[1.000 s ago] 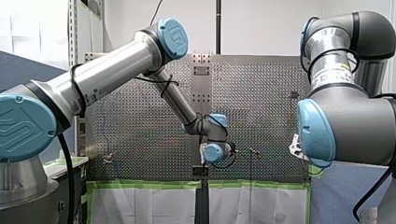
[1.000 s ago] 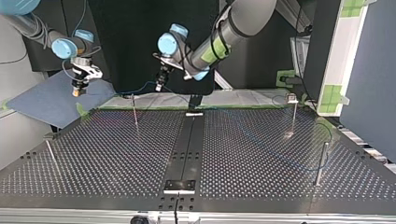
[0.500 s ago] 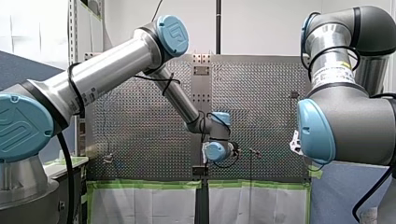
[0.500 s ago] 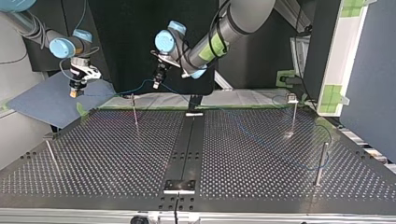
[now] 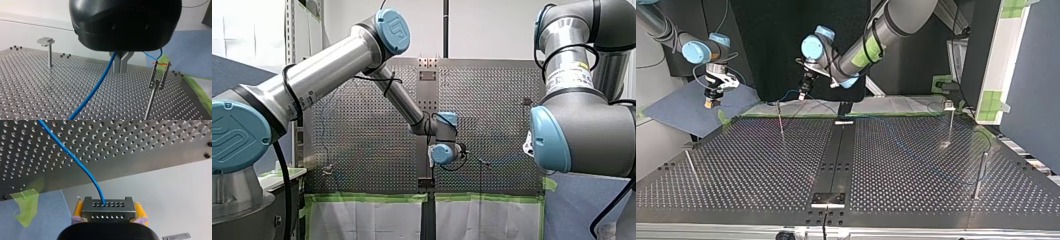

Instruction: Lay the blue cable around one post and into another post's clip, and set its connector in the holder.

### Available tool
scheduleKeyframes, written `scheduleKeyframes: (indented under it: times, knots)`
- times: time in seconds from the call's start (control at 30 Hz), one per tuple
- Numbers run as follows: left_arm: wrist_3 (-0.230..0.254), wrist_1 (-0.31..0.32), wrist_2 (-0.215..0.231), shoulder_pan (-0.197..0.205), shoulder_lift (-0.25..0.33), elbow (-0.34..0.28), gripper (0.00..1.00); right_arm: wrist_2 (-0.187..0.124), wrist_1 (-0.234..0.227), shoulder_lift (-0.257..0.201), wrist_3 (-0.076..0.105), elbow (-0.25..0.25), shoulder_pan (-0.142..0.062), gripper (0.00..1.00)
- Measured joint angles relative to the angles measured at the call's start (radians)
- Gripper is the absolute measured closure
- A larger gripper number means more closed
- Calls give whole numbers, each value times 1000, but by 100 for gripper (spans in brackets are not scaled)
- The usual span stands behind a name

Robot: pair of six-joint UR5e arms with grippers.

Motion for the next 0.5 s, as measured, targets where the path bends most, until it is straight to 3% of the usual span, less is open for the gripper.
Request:
scheduleKeyframes:
  times: [0.5]
  knots:
    - [-18,19,16,11,-3,-34,100,-3,-5,2,4,0,13,100]
